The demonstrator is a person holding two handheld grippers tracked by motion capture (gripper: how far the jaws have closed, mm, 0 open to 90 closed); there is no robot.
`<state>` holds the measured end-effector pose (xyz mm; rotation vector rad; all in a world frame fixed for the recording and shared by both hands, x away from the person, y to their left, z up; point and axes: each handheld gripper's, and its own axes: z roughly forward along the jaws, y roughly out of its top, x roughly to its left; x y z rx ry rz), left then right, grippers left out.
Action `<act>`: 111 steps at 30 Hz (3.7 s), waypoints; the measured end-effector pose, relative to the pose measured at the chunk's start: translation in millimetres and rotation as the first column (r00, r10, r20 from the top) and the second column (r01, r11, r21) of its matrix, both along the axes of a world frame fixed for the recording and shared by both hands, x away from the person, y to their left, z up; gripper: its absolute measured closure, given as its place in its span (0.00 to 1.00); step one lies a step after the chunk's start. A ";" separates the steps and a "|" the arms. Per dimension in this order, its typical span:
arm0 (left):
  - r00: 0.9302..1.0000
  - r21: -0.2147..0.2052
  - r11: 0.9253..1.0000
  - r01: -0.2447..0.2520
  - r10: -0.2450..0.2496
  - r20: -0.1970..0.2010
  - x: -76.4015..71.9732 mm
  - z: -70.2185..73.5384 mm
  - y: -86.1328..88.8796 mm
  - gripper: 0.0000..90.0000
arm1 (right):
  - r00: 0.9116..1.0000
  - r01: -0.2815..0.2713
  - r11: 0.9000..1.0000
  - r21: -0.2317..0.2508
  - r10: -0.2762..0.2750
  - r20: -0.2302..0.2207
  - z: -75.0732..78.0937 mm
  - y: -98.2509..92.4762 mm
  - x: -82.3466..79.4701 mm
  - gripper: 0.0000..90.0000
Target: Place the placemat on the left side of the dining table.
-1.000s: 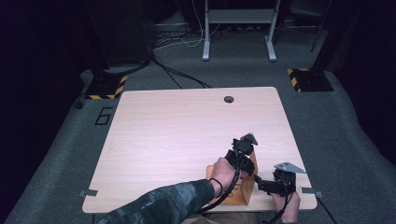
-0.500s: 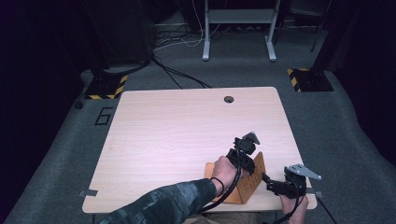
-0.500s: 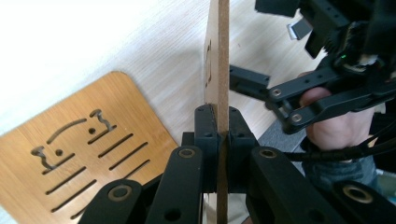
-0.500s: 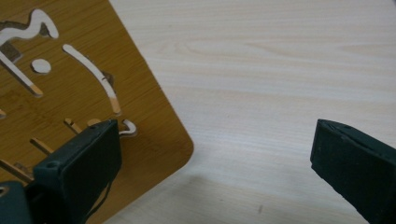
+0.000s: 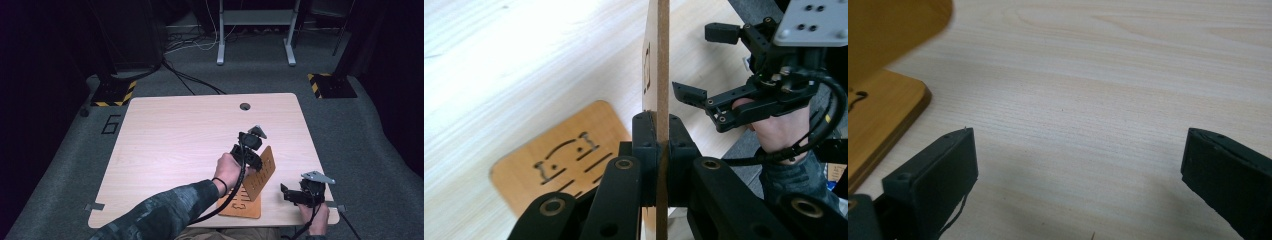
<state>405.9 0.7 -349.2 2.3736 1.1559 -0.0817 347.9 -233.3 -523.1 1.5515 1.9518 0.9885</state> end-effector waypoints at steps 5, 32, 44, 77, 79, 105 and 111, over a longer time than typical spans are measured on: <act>1.000 0.008 1.000 -0.014 0.013 0.014 6.0 6.6 15.4 0.96 | 1.000 -0.012 1.000 -0.017 0.011 -0.012 -1.2 2.1 6.4 0.01; 0.981 -0.007 0.982 -0.187 0.187 0.047 44.7 18.2 111.9 0.96 | 0.998 -0.010 0.996 -0.091 0.005 -0.061 -5.3 7.5 15.3 0.01; 0.948 -0.012 0.950 -0.313 0.314 0.054 63.3 18.3 168.7 0.96 | 0.998 -0.005 0.996 -0.090 -0.001 -0.061 -5.5 8.1 14.9 0.01; 0.830 0.040 0.829 -0.557 0.556 0.037 102.4 -9.9 288.7 0.96 | 0.998 -0.004 0.995 -0.095 -0.001 -0.057 -5.7 8.0 14.6 0.01; 0.824 0.053 0.823 -0.566 0.564 0.047 103.6 -10.8 292.5 0.96 | 0.998 -0.005 0.996 -0.094 -0.001 -0.056 -5.8 8.0 14.6 0.01; 0.788 0.092 0.785 -0.613 0.616 -0.014 115.8 -37.7 324.1 0.96 | 0.998 0.000 0.995 -0.096 -0.005 -0.055 -5.8 8.3 14.3 0.01; 0.784 0.090 0.782 -0.616 0.621 -0.029 118.9 -40.1 329.5 0.96 | 0.999 0.001 0.995 -0.097 -0.006 -0.053 -5.9 8.4 14.2 0.01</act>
